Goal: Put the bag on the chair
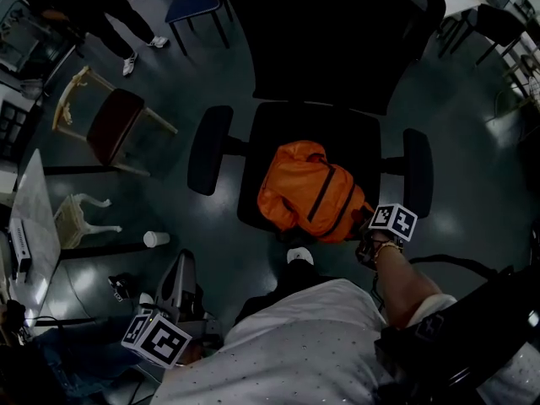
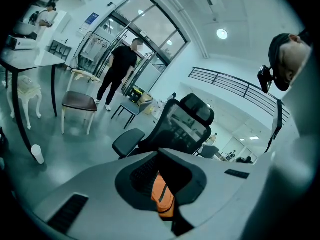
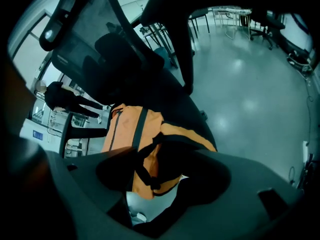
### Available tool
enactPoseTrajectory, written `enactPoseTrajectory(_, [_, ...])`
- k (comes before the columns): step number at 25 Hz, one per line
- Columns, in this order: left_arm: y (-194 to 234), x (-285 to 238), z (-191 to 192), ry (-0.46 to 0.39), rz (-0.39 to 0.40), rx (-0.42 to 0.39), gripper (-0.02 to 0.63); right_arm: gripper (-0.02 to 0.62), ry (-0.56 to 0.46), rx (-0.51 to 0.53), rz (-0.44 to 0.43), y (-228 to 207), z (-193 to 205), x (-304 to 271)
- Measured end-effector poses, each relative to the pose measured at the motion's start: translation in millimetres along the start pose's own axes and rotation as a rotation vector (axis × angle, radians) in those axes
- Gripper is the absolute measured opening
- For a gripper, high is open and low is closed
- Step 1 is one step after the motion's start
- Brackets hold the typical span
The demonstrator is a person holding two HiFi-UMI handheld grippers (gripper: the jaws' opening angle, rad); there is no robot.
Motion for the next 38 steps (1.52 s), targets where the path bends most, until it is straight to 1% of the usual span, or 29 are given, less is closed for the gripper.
enactPoseTrajectory(2, [-1.9, 4.2, -2.1, -0.014, 0.007, -0.008, -0.003, 0.307, 0.0, 0.004, 0.029, -5.4, 4.5, 4.6])
enactPoseTrajectory(3, [-2.2, 6.4, -3.4, -0.022, 0.009, -0.009, -0.003, 0.321, 0.0, 0.003, 0.042, -8.0, 6.4, 6.8])
enactPoseTrajectory(4, [-2.5, 8.5, -4.9, -0.032, 0.011, -0.01, -0.003, 0.358, -0.002, 0.001, 0.054, -9.9, 7.3, 9.1])
enactPoseTrajectory(5, [-3.1, 10.6, -6.5, -0.042, 0.013, -0.01, -0.003, 0.365, -0.006, 0.0, 0.063, -11.2, 7.7, 11.6])
enactPoseTrajectory(11, [-11.4, 24.9, -15.0, -0.095, 0.042, -0.036, -0.003, 0.365, -0.039, -0.028, 0.091, -21.4, 15.6, 29.9])
enactPoseTrajectory(16, [-10.8, 40.1, -17.3, -0.132, 0.069, -0.029, -0.003, 0.365, -0.085, -0.071, 0.099, -27.8, 23.2, 49.4])
enactPoseTrajectory(19, [-10.7, 50.1, -15.1, -0.138, 0.09, -0.021, -0.003, 0.365, -0.103, -0.09, 0.095, -32.6, 38.0, 61.8])
enactPoseTrajectory(23, [-14.2, 66.1, -14.4, -0.148, 0.119, -0.042, -0.003, 0.365, -0.122, -0.109, 0.102, -45.9, 66.5, 76.4])
enactPoseTrajectory(26, [-16.3, 74.6, -12.3, -0.16, 0.153, -0.042, -0.003, 0.365, -0.144, -0.141, 0.075, -55.7, 83.4, 86.5])
enactPoseTrajectory(29, [-19.7, 87.3, -3.7, -0.169, 0.183, -0.04, -0.003, 0.365, -0.161, -0.177, -0.001, -61.2, 103.3, 97.0])
enactPoseTrajectory(30, [-21.5, 93.4, 0.0, -0.172, 0.194, -0.041, -0.003, 0.348, -0.165, -0.189, -0.037, -61.7, 111.3, 101.1])
enactPoseTrajectory(31, [-23.4, 100.3, 4.0, -0.175, 0.204, -0.042, -0.003, 0.298, -0.172, -0.198, -0.073, -61.7, 119.5, 106.1])
enactPoseTrajectory(33, [-26.5, 114.6, 13.4, -0.175, 0.219, -0.046, -0.003, 0.163, -0.192, -0.194, -0.142, -59.3, 134.6, 117.4])
enactPoseTrajectory(34, [-26.8, 121.1, 19.0, -0.173, 0.223, -0.046, -0.003, 0.089, -0.2, -0.176, -0.173, -56.3, 140.9, 123.1])
enactPoseTrajectory(35, [-26.1, 127.0, 25.1, -0.169, 0.224, -0.045, -0.003, 0.029, -0.205, -0.149, -0.201, -51.5, 146.3, 128.6])
enactPoseTrajectory(36, [-24.4, 132.4, 31.3, -0.165, 0.222, -0.042, -0.003, 0.002, -0.209, -0.114, -0.231, -44.7, 151.0, 133.9])
enactPoseTrajectory(38, [-20.8, 142.5, 43.0, -0.16, 0.219, -0.035, -0.003, 0.0, -0.222, -0.031, -0.299, -24.5, 157.6, 145.5])
Point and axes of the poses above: the fingertips, and each gripper's own axes: x backward along the fingers, y to its left, z out of its underside, the point moved 3 cm from there along x, backward along the fingers, and after that the axes turned 12 degrees about y, right-handed, at the moved point
